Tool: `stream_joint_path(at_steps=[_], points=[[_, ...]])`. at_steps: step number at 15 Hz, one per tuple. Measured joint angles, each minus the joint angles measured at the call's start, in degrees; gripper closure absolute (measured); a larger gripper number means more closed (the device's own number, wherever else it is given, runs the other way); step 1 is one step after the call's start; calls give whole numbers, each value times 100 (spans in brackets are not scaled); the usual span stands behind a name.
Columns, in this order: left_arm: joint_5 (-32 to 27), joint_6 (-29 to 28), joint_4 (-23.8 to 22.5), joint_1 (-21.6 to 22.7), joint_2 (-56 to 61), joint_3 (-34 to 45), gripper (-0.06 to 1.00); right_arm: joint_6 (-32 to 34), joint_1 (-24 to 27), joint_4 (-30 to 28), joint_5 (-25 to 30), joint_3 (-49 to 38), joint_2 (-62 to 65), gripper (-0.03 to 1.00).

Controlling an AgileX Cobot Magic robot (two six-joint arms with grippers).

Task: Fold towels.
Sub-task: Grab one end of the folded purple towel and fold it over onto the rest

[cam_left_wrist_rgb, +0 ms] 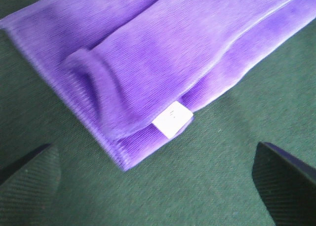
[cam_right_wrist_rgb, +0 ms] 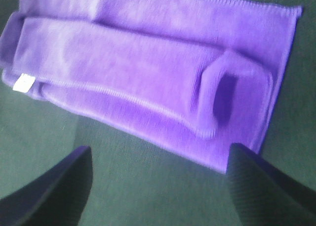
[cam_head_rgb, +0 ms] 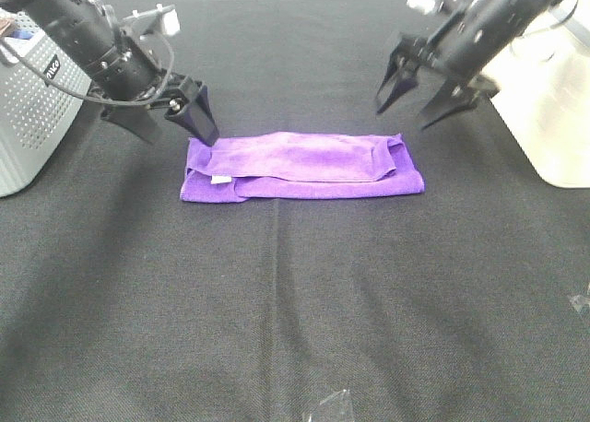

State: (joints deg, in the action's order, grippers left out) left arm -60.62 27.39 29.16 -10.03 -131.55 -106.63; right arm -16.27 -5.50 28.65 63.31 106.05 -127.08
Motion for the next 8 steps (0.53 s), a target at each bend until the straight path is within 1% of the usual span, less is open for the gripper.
stream_joint_path(at_steps=[2,4,8], points=[[-115,-40,23,46,-458,-304,-4,63,0,-143,235,0,23,24],[-315,-69,281,201,-888,-670,-4,69,0,-189,430,0,29,24],[-728,-80,647,327,-1261,-980,-4,69,0,-229,521,0,29,24]])
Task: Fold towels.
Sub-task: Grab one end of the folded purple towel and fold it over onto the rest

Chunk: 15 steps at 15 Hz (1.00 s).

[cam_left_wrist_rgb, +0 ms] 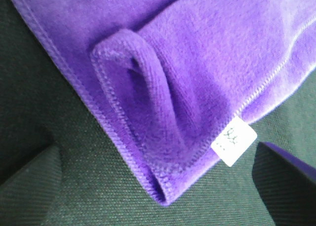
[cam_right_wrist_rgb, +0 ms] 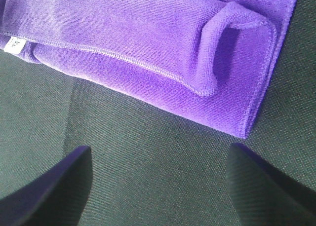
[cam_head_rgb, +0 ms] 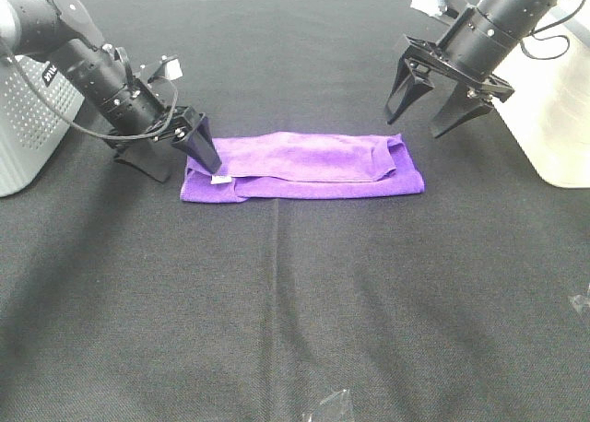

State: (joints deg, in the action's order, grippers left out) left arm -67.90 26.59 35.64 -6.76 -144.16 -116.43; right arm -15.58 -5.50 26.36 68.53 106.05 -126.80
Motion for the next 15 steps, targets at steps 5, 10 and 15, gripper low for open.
stream_joint_path(at_steps=[5,10,15], points=[[-40,-264,401,0,-40,-17,-4,0,0,0,97,0,0,24],[372,-951,636,-561,-126,-34,0,0,0,103,103,0,0,24],[498,-917,619,-762,-166,-40,16,6,0,109,103,0,155,24]])
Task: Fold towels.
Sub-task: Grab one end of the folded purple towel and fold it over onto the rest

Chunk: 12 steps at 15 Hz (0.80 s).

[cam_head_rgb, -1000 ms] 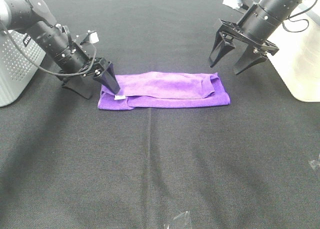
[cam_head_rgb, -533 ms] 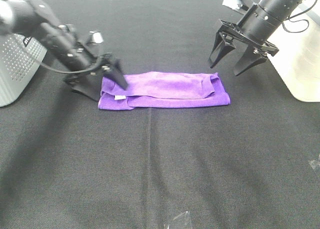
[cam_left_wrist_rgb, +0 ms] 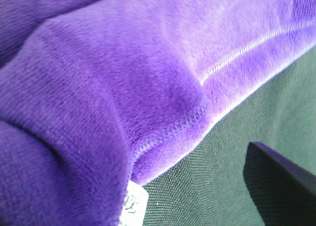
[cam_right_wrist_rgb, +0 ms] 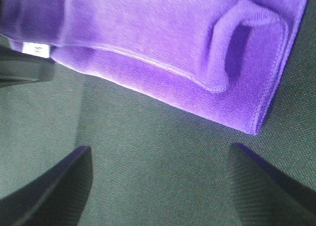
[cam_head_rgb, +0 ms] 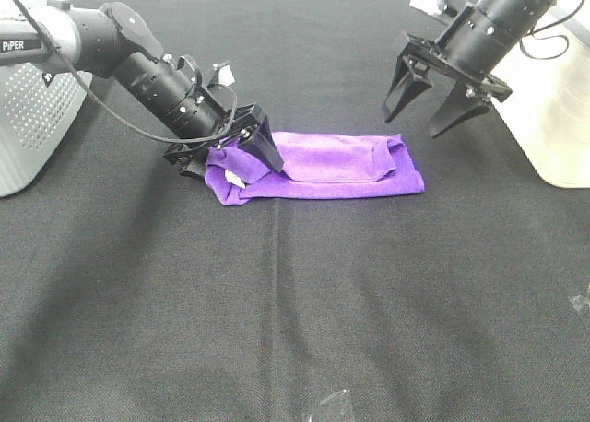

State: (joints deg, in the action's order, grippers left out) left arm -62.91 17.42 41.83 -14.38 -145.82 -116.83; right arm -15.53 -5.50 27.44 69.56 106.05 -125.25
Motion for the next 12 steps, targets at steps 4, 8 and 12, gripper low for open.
stream_joint_path(at_steps=[4,8,12], points=[[-40,-172,-418,-11,-120,-120,87,264,0,-97,0,-11,550,24],[-550,-195,-1020,-57,-52,-837,89,453,0,-132,6,-218,1324,24],[-613,-149,-1054,-338,-11,-2051,89,476,0,-264,11,-241,1811,24]])
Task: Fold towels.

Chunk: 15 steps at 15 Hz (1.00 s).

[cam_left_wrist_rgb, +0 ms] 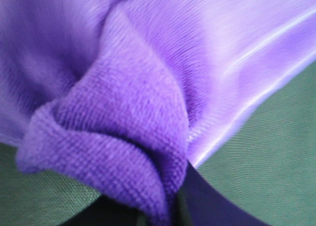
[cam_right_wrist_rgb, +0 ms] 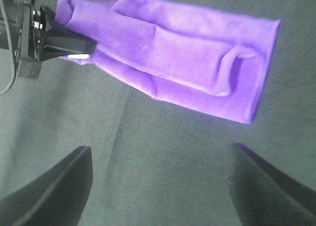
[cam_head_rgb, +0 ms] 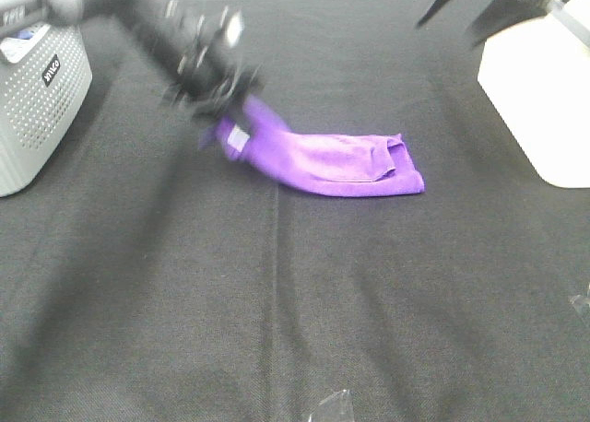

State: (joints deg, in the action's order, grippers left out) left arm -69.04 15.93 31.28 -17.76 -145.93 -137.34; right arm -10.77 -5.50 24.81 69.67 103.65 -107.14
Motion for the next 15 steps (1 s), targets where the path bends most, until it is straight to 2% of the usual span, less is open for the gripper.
stream_joint_path(at_steps=[3,7,10,11,13,14,15], points=[[-6,23,-63,-384,-183,-372,89,0,0,-63,6,0,69,24],[-34,23,-74,-705,-424,-401,89,0,0,-63,6,-6,69,24],[372,17,235,-865,-533,-407,86,0,0,-63,6,-6,69,24],[607,-11,309,-945,-584,-407,76,0,0,-63,6,-6,69,24],[1335,-52,665,-1157,-647,-407,39,0,0,-63,6,-6,69,24],[1782,29,957,-1278,-659,-407,28,0,0,-63,6,-6,74,24],[2108,258,1272,-1415,-659,-407,23,0,0,-63,6,-6,103,24]])
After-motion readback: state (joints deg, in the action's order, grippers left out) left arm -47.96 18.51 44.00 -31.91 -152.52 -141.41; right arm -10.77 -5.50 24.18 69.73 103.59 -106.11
